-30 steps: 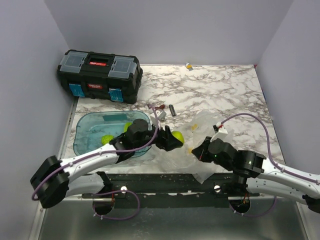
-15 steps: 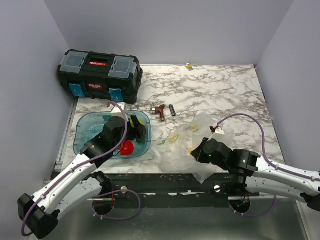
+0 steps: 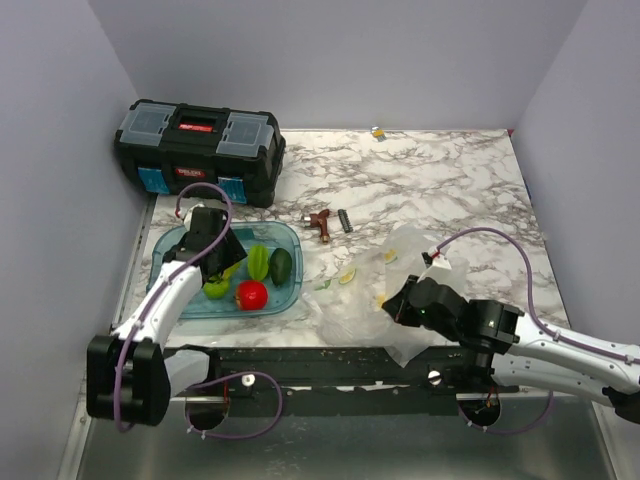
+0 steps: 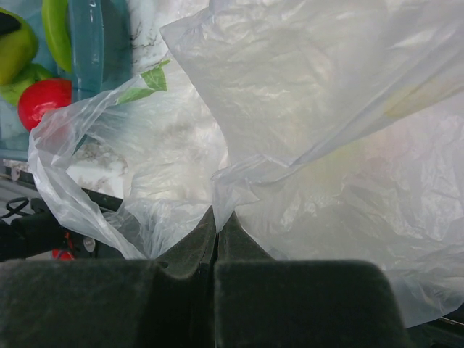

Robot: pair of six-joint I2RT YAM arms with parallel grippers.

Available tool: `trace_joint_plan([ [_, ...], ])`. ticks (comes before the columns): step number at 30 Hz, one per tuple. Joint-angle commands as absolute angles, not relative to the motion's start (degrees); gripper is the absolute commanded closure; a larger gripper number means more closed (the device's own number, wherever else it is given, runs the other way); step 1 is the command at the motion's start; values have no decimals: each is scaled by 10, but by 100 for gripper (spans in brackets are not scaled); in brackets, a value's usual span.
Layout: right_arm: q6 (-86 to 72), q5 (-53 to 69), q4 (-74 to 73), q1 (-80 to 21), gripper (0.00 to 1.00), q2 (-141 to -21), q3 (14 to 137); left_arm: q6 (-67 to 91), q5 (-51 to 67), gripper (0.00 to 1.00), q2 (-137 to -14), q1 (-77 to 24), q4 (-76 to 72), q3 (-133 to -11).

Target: Take the fake fruits out of the plastic bag

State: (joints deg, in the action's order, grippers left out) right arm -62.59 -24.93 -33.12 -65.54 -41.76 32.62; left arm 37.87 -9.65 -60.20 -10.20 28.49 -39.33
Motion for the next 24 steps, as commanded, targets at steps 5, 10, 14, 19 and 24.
trace_joint_plan([
  [5,-653,-256,-336,-657,99,-379,310,444,-37,70,-698,-72,261,-421],
  [10,-629,-274,-335,-656,99,-405,334,444,-38,32,-669,-73,255,-405],
  [14,-612,-272,-334,-644,99,-471,380,420,-23,16,-631,-72,258,-404],
  [19,-552,-169,-326,-499,99,-575,437,384,-6,5,-578,-72,290,-420],
  [24,-492,-120,-325,-344,99,-629,490,343,29,1,-519,-73,330,-447],
])
